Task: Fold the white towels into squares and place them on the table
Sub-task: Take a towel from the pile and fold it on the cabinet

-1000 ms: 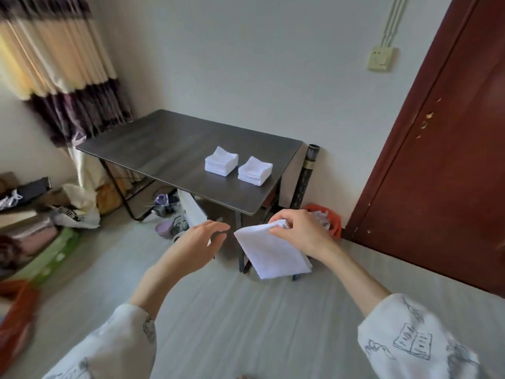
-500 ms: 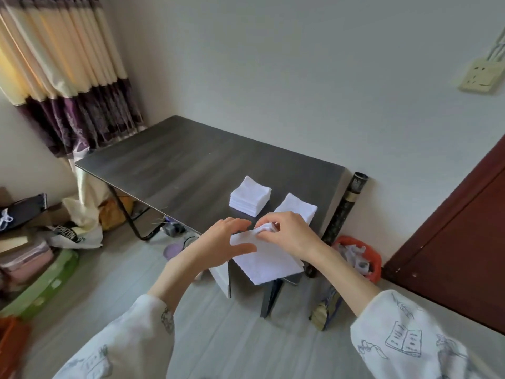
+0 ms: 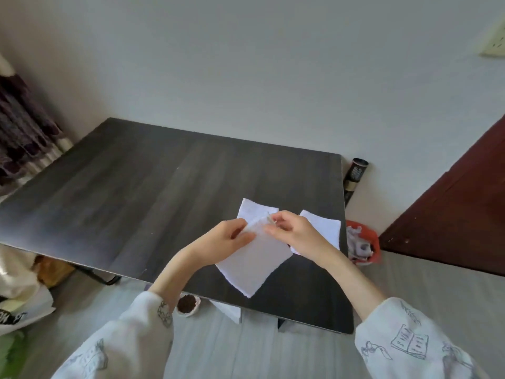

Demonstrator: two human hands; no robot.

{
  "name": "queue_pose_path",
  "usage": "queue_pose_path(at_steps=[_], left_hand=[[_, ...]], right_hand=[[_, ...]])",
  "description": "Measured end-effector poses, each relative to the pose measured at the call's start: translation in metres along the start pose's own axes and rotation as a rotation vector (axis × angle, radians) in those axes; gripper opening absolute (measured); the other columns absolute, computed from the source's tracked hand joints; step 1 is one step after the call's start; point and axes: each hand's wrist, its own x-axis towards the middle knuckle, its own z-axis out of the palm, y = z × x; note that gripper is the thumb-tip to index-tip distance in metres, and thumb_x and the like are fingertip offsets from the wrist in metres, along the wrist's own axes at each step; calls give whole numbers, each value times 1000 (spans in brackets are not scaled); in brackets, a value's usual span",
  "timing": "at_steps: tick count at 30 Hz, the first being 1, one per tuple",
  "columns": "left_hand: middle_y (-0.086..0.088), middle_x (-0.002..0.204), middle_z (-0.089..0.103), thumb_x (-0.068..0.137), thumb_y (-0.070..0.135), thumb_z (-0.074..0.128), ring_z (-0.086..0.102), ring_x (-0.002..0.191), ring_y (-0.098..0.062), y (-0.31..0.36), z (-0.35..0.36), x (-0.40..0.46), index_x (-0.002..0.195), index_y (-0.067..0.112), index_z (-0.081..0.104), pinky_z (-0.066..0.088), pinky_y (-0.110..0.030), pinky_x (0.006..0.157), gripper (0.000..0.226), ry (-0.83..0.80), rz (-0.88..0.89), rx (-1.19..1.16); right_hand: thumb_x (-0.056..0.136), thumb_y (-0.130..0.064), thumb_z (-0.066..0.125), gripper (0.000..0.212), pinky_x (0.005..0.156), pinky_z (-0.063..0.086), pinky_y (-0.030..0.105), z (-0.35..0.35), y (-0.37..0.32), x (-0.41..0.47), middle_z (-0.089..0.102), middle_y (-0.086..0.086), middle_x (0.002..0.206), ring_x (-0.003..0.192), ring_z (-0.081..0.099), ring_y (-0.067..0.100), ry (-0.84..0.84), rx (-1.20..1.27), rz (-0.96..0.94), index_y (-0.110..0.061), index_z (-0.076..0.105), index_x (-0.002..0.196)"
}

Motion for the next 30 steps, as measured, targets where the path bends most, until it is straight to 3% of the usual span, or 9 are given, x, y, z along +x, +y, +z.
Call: queue_pose_path(at_steps=[4, 6, 9, 11, 14, 17, 21, 25, 30], left_hand=[[-17, 99, 63, 94, 40, 47, 63, 84, -29, -20, -9, 42, 108, 3, 52, 51, -40, 77, 40, -105, -24, -279], [-11, 103, 67, 97, 35, 45, 66, 89, -24, -32, -9, 62, 109, 12, 56, 52, -38, 78, 28, -141, -55, -429], [-3, 106, 69, 97, 32, 45, 67, 96, -22, -52, -5, 93, 113, 21, 57, 53, -35, 77, 23, -166, -128, -601], [-3, 110, 68, 96, 32, 45, 66, 100, -23, -67, -2, 113, 114, 22, 57, 54, -39, 80, 24, -152, -189, -667], [-2, 109, 68, 97, 32, 45, 66, 99, -22, -88, 2, 142, 113, 24, 57, 54, -42, 80, 22, -133, -299, -678], [-4, 106, 65, 97, 33, 43, 64, 91, -19, -103, 6, 170, 107, 23, 56, 53, -39, 76, 20, -44, -360, -594], [-10, 96, 64, 96, 38, 41, 59, 79, -19, -117, 9, 202, 97, 19, 55, 50, -37, 71, 24, 83, -386, -363], [-4, 96, 63, 97, 39, 37, 58, 80, -18, -130, 13, 219, 96, 19, 52, 47, -29, 65, 26, 121, -423, -202], [-1, 87, 61, 97, 38, 35, 52, 68, -12, -136, 13, 230, 91, 16, 50, 41, -23, 55, 27, 119, -405, -88]], right_hand=[[88, -45, 56, 23, 92, 46, 29, -13, 37, 34, 64, -8, 99, 102, 58, 11, 44, 92, 179, -25, 63, 97], [89, -43, 55, 27, 94, 49, 31, -17, 55, 49, 64, -3, 104, 105, 59, 15, 37, 154, 270, -21, 61, 102], [88, -38, 58, 31, 85, 53, 31, -17, 78, 70, 64, 4, 109, 104, 61, 21, -29, 419, 414, -14, 58, 109], [90, -28, 60, 21, 80, 54, 33, -15, 89, 84, 65, 3, 107, 101, 63, 22, -50, 588, 503, -16, 57, 107], [91, -17, 59, 18, 85, 53, 41, -14, 104, 112, 64, 5, 109, 102, 63, 24, -24, 710, 597, -14, 56, 108], [95, -18, 52, 21, 86, 54, 41, -13, 112, 144, 62, 7, 114, 103, 62, 22, 36, 585, 619, -11, 53, 114], [99, -26, 41, 19, 65, 56, 25, -3, 120, 176, 55, 3, 114, 99, 59, 16, 102, 233, 574, -15, 45, 114], [100, -30, 37, 29, 74, 59, 35, 8, 134, 194, 54, 5, 115, 100, 59, 19, 150, 48, 577, -13, 41, 123], [100, -32, 36, 33, 74, 53, 26, 15, 140, 204, 56, 4, 116, 92, 53, 11, 226, -116, 572, -15, 41, 127]])
